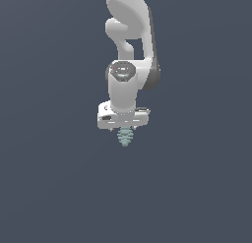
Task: Pick up the object and move it to a goal position.
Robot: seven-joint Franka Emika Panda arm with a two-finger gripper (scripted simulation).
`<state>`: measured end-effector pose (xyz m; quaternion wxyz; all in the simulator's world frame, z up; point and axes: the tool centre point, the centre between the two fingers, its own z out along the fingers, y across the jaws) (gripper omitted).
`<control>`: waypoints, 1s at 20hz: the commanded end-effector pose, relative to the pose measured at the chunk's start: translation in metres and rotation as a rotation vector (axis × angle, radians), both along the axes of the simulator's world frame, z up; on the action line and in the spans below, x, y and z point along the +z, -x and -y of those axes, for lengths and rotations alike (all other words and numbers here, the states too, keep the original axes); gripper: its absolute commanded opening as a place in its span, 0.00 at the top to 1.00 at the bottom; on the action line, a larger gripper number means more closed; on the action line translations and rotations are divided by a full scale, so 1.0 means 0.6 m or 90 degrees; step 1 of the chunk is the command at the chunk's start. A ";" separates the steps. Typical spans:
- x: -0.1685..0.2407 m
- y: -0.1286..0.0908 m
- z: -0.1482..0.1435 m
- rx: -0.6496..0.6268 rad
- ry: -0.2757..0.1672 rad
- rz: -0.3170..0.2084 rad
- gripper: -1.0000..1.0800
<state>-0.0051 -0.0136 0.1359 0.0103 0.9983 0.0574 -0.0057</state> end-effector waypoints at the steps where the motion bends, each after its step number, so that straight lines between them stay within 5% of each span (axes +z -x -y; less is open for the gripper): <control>1: -0.012 0.007 -0.002 0.024 -0.002 0.000 0.04; 20: -0.087 0.059 -0.017 0.193 -0.014 0.004 0.04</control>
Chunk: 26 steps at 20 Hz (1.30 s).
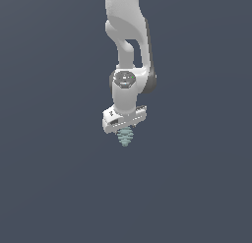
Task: Pick up the object and move it to a goal position.
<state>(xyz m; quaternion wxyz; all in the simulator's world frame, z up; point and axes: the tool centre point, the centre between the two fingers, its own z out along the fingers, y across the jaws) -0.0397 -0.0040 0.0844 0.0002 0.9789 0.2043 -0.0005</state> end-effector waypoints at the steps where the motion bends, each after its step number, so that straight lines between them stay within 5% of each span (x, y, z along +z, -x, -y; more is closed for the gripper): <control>1: -0.002 0.001 0.000 0.005 0.000 0.001 0.04; 20: -0.085 0.002 -0.001 0.005 0.000 0.001 0.04; 21: -0.085 0.002 -0.001 0.005 0.000 0.001 1.00; 26: -0.085 0.002 -0.001 0.005 0.000 0.001 1.00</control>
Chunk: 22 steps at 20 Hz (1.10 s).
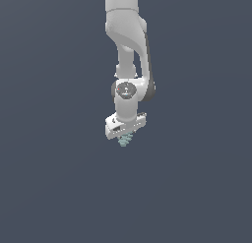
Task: Pick up the object and move it to a goal position.
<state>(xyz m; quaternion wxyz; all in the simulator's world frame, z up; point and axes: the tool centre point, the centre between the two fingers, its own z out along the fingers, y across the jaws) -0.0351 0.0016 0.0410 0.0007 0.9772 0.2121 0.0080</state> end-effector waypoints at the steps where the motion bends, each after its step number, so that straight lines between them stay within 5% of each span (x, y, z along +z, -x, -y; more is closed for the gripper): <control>1: -0.013 0.009 0.009 -0.005 0.001 -0.010 1.00; 13: 0.027 0.002 0.013 -0.001 0.001 -0.002 1.00; 22: 0.134 0.003 0.049 -0.002 0.001 -0.003 1.00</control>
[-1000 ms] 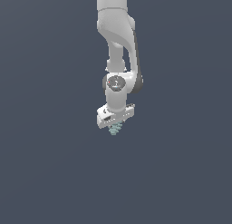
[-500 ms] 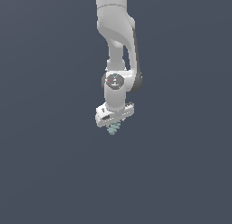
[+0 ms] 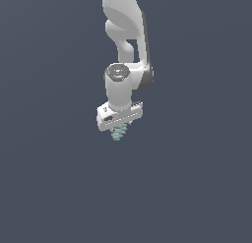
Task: Pick up the object and move it to a goal position.
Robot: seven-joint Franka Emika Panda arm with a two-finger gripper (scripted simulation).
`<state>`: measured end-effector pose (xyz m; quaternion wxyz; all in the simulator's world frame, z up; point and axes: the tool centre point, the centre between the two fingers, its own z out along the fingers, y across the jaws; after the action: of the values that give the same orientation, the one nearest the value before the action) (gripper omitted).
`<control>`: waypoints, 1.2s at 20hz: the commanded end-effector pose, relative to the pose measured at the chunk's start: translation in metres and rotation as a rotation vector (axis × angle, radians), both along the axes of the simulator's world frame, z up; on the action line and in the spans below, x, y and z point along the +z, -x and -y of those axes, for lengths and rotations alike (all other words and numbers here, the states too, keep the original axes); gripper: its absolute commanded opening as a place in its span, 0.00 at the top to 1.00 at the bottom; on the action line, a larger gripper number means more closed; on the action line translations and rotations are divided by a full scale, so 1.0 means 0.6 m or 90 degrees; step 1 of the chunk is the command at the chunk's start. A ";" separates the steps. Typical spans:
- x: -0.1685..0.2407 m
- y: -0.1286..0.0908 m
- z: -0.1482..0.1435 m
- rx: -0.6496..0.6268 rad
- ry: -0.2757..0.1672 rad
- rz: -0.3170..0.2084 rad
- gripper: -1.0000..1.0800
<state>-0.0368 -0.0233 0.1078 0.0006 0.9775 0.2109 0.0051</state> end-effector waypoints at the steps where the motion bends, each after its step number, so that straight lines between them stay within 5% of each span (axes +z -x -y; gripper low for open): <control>1: 0.039 0.000 0.013 0.000 0.000 0.000 1.00; 24: 0.438 -0.008 0.149 -0.002 -0.001 -0.005 1.00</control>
<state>-0.0320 -0.1079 0.3567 -0.0004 0.9779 0.2091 0.0024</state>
